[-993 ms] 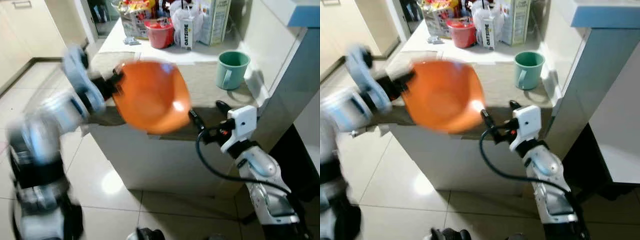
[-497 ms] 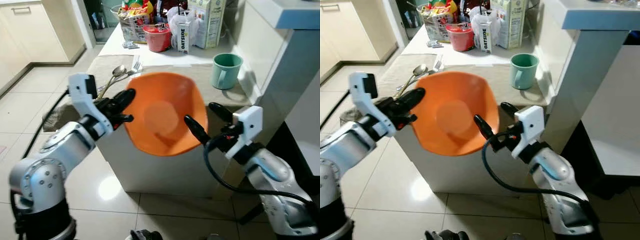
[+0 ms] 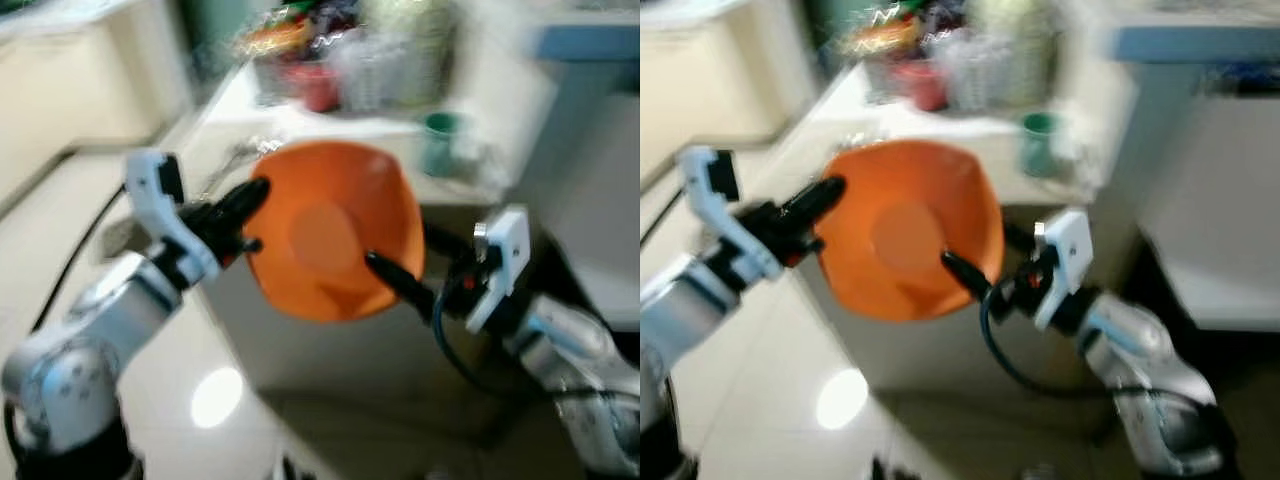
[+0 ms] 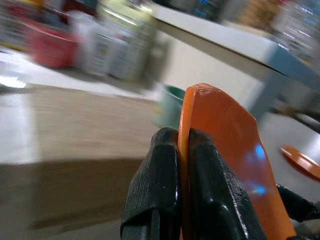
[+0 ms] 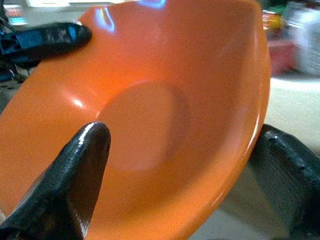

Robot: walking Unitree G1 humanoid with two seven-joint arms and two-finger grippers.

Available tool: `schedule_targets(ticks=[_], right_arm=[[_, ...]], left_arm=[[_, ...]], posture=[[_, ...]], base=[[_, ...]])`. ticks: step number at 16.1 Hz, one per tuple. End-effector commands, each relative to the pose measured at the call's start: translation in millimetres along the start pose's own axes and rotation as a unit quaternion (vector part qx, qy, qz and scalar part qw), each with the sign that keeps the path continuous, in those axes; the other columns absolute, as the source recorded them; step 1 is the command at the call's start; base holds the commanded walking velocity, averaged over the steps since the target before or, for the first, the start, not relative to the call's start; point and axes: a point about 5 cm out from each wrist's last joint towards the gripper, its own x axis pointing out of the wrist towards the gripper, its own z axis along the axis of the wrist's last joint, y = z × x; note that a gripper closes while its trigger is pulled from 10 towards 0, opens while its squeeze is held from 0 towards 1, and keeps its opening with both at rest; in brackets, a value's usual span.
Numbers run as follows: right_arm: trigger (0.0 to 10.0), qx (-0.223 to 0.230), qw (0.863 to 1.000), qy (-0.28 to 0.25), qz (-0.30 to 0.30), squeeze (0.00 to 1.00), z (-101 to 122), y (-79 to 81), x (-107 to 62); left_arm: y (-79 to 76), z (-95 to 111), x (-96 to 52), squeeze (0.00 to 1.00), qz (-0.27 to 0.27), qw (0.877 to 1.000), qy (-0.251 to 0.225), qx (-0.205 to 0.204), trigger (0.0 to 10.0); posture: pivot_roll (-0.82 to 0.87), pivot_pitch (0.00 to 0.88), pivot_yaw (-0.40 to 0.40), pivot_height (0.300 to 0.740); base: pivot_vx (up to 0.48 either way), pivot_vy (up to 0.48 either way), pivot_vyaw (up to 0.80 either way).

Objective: Setting the table

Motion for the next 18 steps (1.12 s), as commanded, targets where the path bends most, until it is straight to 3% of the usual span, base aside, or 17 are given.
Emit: schedule_targets(ticks=[1,11,12,13,18], right_arm=[[10.0,-0.011,1.000,0.009,0.018,0.00,-0.5,2.5,7.2],[10.0,-0.012,0.999,0.036,0.033,0.00,-11.9,4.4,15.3],[2.8,-0.008,0.999,0.035,0.029,0.00,-12.4,3.7,15.9],[0.0,-0.003,0.999,0.033,0.023,0.00,-13.2,2.9,16.4],[0.0,0.032,0.999,0.030,0.022,0.00,-16.2,5.5,17.2]], left_arm=[[-8.9,0.9,2.6,0.00,-0.033,0.999,-0.004,0.005,0.0],[-14.3,-2.2,4.8,0.00,-0.062,0.998,0.000,-0.018,0.0],[-14.6,-2.1,4.9,0.00,-0.063,0.998,-0.001,-0.020,0.0],[-15.0,-1.6,5.4,0.00,-0.064,0.998,-0.001,-0.020,0.0],[-16.5,7.1,7.8,0.00,-0.080,0.996,-0.020,-0.046,0.0]], posture=[[-0.18,0.000,0.117,0.740],[-0.17,0.009,0.116,0.740],[-0.17,0.011,0.115,0.740],[-0.17,0.012,0.117,0.740],[-0.17,0.016,0.120,0.740]], base=[[0.000,0.000,0.00],[0.000,0.000,0.00],[0.000,0.000,0.00],[0.000,0.000,0.00],[0.000,0.000,0.00]])
